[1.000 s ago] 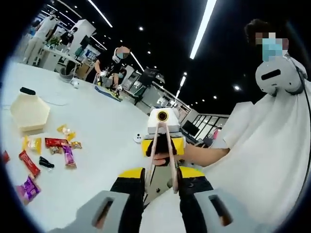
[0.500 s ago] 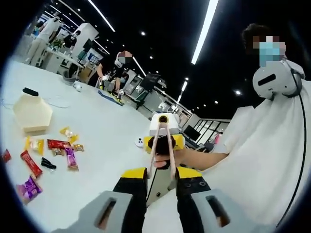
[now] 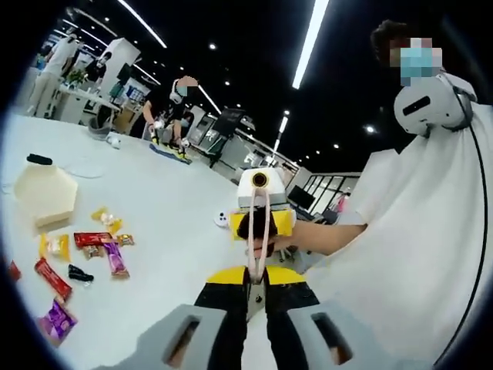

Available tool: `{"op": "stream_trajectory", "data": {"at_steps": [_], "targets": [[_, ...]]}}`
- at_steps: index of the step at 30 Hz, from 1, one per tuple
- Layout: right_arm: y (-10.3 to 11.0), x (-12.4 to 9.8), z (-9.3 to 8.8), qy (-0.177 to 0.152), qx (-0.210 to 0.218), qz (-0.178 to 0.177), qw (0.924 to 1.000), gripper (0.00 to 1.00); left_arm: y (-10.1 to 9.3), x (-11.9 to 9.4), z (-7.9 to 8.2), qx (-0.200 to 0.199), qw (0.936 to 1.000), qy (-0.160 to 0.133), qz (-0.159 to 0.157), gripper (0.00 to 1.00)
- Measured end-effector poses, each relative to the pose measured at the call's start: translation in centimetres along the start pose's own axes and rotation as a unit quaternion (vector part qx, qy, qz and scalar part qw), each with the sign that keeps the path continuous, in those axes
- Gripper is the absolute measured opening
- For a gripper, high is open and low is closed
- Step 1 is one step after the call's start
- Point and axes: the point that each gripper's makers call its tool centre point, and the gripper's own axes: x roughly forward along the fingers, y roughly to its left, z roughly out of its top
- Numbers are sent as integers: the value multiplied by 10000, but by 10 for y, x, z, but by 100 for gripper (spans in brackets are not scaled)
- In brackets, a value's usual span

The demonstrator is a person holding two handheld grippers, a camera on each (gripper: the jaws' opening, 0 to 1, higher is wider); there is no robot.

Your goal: Place the target food into the container with the food tongs after gripping and lifting it, then release it inside without dropping or visibly crushing the food.

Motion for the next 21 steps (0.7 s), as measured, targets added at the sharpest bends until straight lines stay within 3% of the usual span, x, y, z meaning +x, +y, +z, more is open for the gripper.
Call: {"op": "stream_trajectory", "data": {"at_steps": [4,12,17,21], "targets": [[-3,7,-8,170,-69,11,9998,15,1,0,-3,45,9999,81,39,3],[2,16,-9,254,-62,199,9995,15,-2,-8,-5,114,9999,-20,110,3],[6,17,-14,332,-29,240,9992,15,-7,-9,-10,99,9998,146,79,3],[12,17,-25,590,-42,324,9977,15,-12,-11,-15,90,9996,254,58,3]]}}
